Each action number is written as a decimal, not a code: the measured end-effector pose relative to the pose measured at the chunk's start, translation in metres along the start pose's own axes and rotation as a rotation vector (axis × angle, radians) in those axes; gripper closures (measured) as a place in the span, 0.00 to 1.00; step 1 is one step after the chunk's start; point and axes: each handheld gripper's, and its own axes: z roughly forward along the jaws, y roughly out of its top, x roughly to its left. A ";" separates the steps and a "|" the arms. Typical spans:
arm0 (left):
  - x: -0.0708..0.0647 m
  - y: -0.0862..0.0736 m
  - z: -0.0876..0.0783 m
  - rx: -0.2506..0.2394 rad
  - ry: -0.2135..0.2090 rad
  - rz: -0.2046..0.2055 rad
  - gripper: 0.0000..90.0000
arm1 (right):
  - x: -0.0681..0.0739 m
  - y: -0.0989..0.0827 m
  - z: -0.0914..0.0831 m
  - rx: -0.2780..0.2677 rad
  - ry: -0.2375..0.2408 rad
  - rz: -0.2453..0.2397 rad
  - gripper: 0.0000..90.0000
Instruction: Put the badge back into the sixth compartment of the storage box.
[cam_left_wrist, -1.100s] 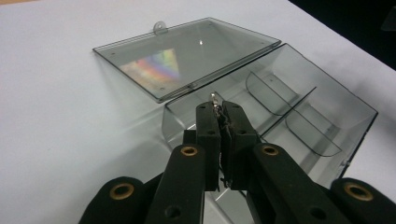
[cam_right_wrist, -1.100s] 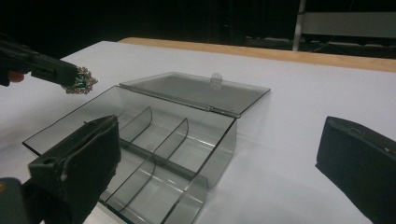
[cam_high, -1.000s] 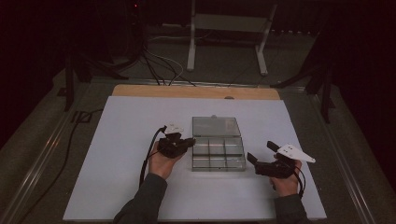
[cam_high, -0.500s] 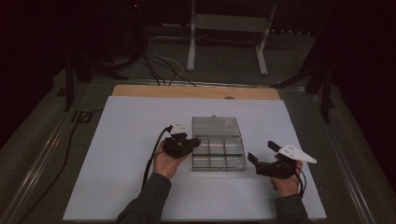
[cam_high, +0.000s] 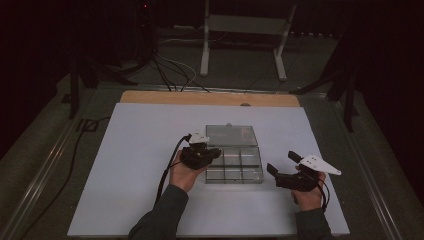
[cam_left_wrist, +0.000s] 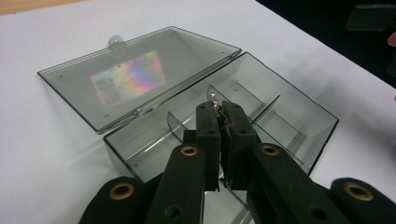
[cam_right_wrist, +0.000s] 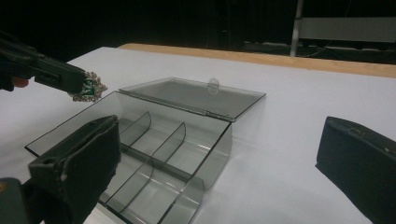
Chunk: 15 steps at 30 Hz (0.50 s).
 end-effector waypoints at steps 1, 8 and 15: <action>-0.001 0.000 0.000 0.000 -0.002 0.000 0.99 | 0.000 0.000 0.000 0.000 0.000 0.000 0.00; -0.005 0.001 0.005 0.001 -0.016 0.001 0.99 | -0.001 0.000 0.000 -0.003 -0.002 0.006 0.00; -0.012 0.002 0.012 0.006 -0.034 0.008 0.99 | -0.002 0.000 -0.001 -0.005 0.001 0.012 0.00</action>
